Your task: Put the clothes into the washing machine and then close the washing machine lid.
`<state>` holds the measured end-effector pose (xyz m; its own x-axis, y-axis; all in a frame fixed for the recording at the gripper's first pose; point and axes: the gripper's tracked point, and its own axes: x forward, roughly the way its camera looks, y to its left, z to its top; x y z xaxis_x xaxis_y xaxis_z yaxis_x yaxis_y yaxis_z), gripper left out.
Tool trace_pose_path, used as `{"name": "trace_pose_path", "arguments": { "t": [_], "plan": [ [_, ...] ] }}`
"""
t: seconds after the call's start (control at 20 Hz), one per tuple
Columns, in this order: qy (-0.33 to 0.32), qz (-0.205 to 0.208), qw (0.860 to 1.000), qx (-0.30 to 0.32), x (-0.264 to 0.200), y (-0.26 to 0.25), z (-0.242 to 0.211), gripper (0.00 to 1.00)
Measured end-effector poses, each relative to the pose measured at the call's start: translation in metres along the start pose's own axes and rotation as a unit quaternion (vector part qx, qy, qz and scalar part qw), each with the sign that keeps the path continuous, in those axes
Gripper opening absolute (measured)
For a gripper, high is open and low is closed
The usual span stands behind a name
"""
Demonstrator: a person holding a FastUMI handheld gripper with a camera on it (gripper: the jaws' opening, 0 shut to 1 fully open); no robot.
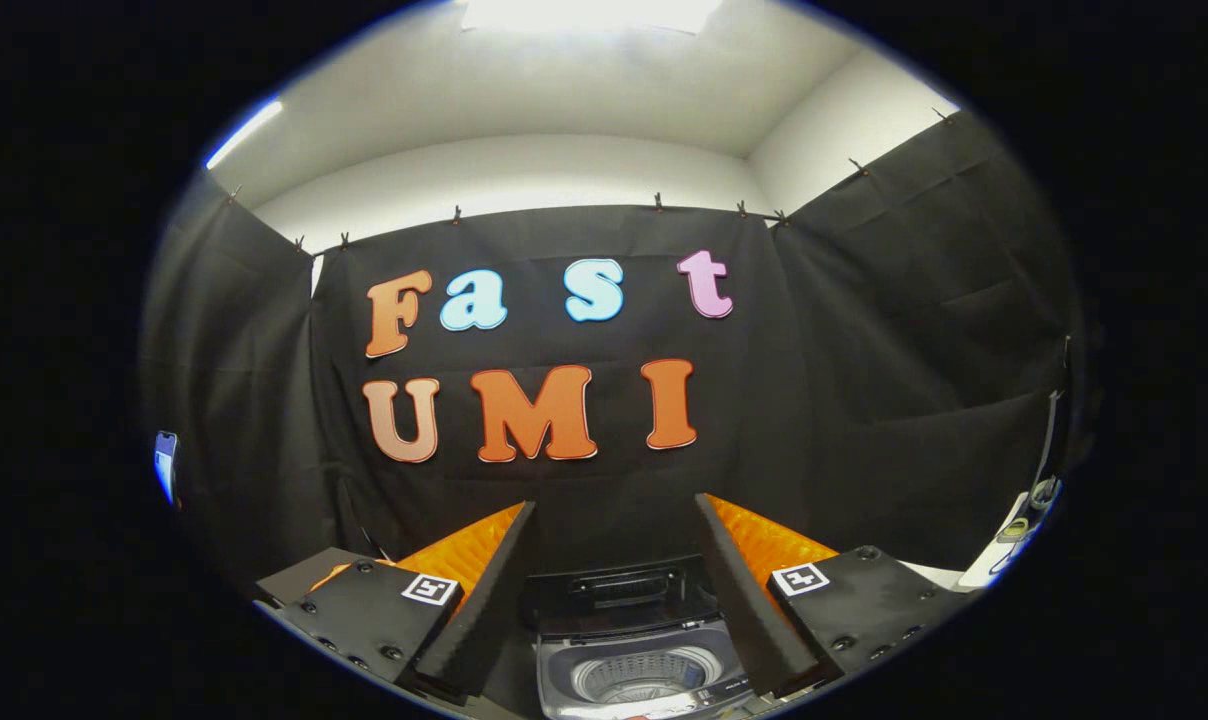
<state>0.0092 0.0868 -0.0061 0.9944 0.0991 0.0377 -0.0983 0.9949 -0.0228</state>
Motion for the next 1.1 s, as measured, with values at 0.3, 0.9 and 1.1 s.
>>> {"name": "trace_pose_path", "arguments": {
  "t": [0.3, 0.9, 1.1],
  "plan": [
    [0.016, 0.046, 0.999, 0.005, 0.019, 0.062, -0.010, 0.98],
    [0.064, 0.188, 0.980, 0.015, 0.046, 0.263, -0.058, 0.98],
    [0.101, 0.220, 0.970, 0.014, 0.045, 0.328, -0.101, 0.98]
  ]
}}
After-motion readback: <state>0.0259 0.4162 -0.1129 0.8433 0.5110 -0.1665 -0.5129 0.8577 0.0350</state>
